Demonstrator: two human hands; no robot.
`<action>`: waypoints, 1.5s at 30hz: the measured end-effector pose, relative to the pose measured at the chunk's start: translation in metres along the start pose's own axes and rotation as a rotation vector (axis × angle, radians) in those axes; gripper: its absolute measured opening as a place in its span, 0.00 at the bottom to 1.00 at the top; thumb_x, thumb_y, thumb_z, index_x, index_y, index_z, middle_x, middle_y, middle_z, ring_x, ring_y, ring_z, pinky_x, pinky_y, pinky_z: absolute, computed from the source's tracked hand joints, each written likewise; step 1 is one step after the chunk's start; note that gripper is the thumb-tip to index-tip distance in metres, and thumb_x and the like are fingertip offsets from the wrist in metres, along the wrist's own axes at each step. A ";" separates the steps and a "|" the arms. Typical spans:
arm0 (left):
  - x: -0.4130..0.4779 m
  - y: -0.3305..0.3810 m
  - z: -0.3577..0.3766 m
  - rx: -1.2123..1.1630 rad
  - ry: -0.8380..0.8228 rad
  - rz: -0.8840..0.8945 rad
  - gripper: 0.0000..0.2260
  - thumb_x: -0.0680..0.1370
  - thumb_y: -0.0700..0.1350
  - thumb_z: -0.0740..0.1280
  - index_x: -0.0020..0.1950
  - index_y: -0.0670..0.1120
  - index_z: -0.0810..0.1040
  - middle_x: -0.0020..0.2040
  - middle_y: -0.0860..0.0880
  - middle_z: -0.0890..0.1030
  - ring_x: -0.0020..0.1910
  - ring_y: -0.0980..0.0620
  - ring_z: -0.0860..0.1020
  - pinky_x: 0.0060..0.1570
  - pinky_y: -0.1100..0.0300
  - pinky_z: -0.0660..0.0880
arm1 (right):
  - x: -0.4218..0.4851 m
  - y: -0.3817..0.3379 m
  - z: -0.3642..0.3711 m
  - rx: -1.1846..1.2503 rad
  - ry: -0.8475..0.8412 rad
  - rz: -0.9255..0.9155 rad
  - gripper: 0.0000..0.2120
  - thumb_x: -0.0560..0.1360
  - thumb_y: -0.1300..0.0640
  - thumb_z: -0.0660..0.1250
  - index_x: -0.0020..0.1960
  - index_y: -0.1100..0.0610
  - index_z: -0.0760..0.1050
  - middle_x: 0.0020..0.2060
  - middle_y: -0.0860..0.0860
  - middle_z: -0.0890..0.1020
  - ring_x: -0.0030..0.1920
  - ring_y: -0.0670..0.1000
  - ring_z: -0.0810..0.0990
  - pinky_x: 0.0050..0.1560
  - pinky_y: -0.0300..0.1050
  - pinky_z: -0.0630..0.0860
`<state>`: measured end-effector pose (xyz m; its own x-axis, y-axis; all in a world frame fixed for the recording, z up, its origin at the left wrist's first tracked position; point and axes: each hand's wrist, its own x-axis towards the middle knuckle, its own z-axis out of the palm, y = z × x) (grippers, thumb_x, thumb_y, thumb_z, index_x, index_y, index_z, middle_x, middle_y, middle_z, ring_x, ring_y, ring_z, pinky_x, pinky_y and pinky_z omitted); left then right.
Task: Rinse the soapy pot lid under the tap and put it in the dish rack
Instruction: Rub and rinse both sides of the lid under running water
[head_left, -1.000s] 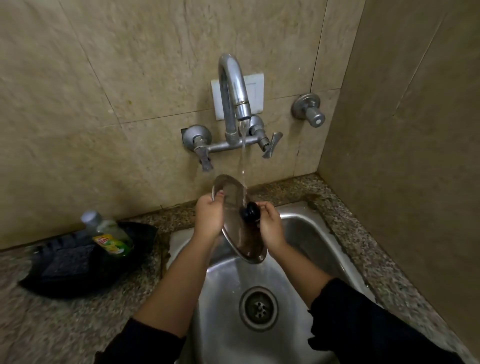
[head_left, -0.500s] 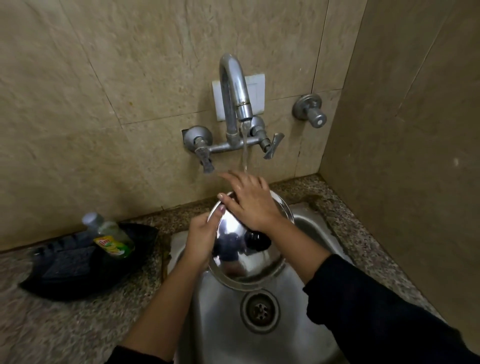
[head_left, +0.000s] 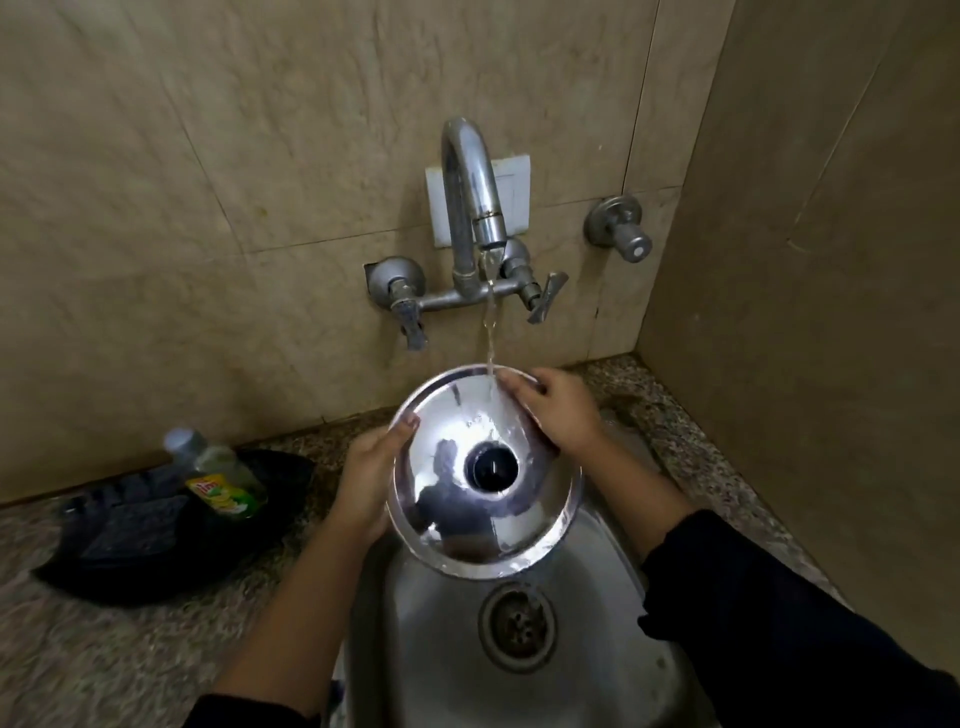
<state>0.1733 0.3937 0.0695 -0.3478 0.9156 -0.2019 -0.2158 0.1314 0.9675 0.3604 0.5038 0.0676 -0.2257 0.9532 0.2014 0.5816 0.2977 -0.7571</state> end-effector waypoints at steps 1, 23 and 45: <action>-0.001 -0.001 -0.003 -0.049 -0.012 -0.037 0.08 0.78 0.43 0.66 0.44 0.40 0.81 0.35 0.46 0.85 0.34 0.51 0.83 0.35 0.61 0.78 | -0.001 0.004 0.000 -0.012 0.078 0.050 0.27 0.74 0.35 0.62 0.30 0.56 0.67 0.25 0.50 0.73 0.31 0.53 0.75 0.34 0.46 0.65; 0.014 -0.060 0.027 -0.080 0.216 -0.533 0.18 0.77 0.52 0.64 0.58 0.39 0.79 0.48 0.38 0.84 0.48 0.40 0.81 0.50 0.48 0.78 | -0.035 0.017 -0.001 0.755 -0.007 0.478 0.11 0.80 0.58 0.60 0.58 0.59 0.77 0.49 0.58 0.84 0.49 0.56 0.82 0.55 0.52 0.78; -0.014 -0.031 0.013 -0.116 0.009 -0.518 0.12 0.70 0.34 0.57 0.48 0.36 0.77 0.32 0.40 0.80 0.30 0.42 0.78 0.29 0.57 0.79 | -0.071 0.025 0.007 -0.107 0.049 -0.280 0.12 0.78 0.54 0.62 0.58 0.52 0.79 0.55 0.50 0.81 0.56 0.52 0.76 0.56 0.49 0.73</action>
<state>0.1969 0.3820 0.0440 -0.1766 0.7384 -0.6508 -0.4609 0.5222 0.7176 0.3857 0.4430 0.0297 -0.3519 0.8340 0.4250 0.5815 0.5506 -0.5989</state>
